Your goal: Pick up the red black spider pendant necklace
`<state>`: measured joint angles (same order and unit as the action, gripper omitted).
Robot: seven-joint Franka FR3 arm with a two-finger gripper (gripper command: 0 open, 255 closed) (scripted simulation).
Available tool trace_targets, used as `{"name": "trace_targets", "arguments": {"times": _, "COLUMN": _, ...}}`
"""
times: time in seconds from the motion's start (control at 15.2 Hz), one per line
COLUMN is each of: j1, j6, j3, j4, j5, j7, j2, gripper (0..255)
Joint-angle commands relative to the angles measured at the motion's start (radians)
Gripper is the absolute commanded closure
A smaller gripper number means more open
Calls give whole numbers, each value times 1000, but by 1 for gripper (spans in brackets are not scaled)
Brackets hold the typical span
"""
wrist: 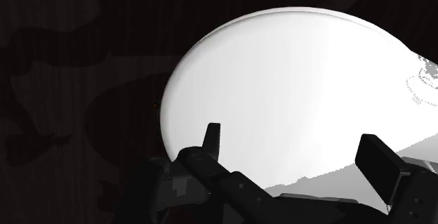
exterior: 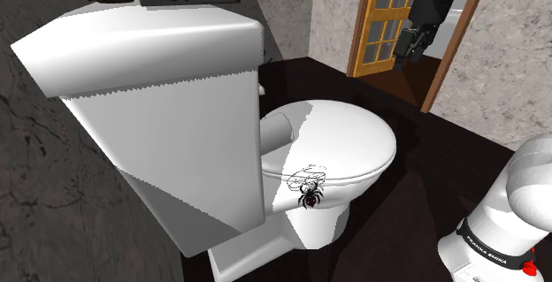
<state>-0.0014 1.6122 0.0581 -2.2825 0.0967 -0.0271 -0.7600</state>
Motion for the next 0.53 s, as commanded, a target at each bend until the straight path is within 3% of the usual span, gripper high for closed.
{"name": "trace_targets", "arguments": {"times": 0.0, "j1": 0, "j6": 0, "j3": 0, "j4": 0, "j5": 0, "j7": 0, "j2": 0, "gripper": 0}}
{"name": "trace_targets", "arguments": {"times": 0.46, "j1": -1, "j6": 76, "j3": -205, "j4": -150, "j5": -81, "j7": -310, "j2": -80, "gripper": 0}}
